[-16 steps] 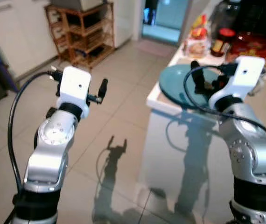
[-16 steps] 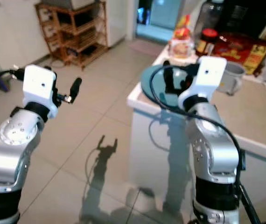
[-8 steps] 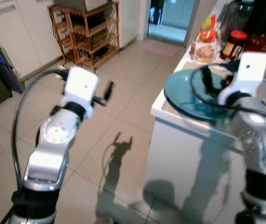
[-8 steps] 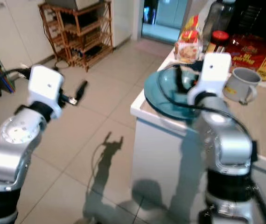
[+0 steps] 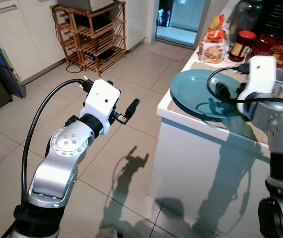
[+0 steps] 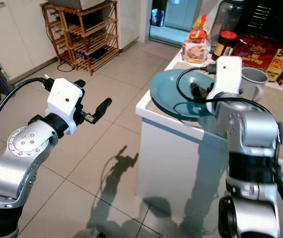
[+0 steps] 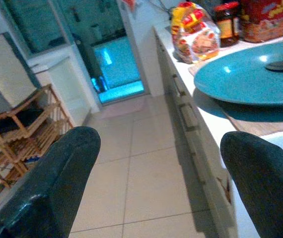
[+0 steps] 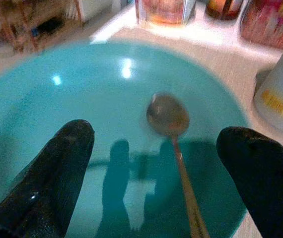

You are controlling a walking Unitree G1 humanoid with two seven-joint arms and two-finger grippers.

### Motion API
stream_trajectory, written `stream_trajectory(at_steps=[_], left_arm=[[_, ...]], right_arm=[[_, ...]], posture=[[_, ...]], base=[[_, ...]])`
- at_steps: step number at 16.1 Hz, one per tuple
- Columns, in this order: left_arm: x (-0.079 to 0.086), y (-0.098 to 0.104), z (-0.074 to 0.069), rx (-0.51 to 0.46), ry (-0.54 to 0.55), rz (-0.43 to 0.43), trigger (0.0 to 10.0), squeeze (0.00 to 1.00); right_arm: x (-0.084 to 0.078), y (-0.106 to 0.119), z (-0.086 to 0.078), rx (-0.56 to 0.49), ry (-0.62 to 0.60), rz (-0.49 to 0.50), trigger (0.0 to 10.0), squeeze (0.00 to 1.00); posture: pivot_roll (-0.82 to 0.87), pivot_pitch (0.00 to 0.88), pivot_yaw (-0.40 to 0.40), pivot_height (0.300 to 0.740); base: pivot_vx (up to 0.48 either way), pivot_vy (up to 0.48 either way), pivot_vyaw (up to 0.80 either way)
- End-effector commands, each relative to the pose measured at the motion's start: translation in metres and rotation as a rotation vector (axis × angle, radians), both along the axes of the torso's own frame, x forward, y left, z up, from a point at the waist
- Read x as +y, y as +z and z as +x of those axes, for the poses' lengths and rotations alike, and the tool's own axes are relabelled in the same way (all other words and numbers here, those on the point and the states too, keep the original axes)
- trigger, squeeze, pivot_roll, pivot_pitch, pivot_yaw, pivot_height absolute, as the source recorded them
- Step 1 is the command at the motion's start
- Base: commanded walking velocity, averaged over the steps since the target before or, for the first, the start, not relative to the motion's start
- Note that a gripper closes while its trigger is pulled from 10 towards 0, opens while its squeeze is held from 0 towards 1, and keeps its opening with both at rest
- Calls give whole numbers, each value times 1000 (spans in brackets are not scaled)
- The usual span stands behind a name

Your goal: Setting the table

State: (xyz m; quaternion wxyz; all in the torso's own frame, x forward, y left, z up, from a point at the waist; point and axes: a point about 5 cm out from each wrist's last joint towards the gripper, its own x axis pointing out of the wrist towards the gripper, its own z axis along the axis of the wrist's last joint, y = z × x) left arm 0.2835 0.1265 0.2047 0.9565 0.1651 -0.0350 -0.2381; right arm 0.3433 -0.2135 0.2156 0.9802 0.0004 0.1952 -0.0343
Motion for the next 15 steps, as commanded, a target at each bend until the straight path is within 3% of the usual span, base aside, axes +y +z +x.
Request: stream_trajectory(at_steps=[1,7,9,15], left_arm=[[-5,4,-3,-1,-44,0,10000,0],[-7,7,-3,7,-76,6,10000,0],[-7,7,-4,10,-82,6,10000,0],[-22,9,-17,56,-254,-40,10000,0]], right_arm=[[-5,4,5,23,0,11,10000,0],[-10,-4,30,146,66,15,10000,0],[-10,-5,32,180,77,-2,10000,0],[-15,-11,35,227,73,-12,10000,0]], posture=[[141,54,-23,740],[145,57,-26,740],[145,57,-26,740],[147,56,-27,740]], base=[[0,0,0],[0,0,0],[0,0,0],[0,0,0]])
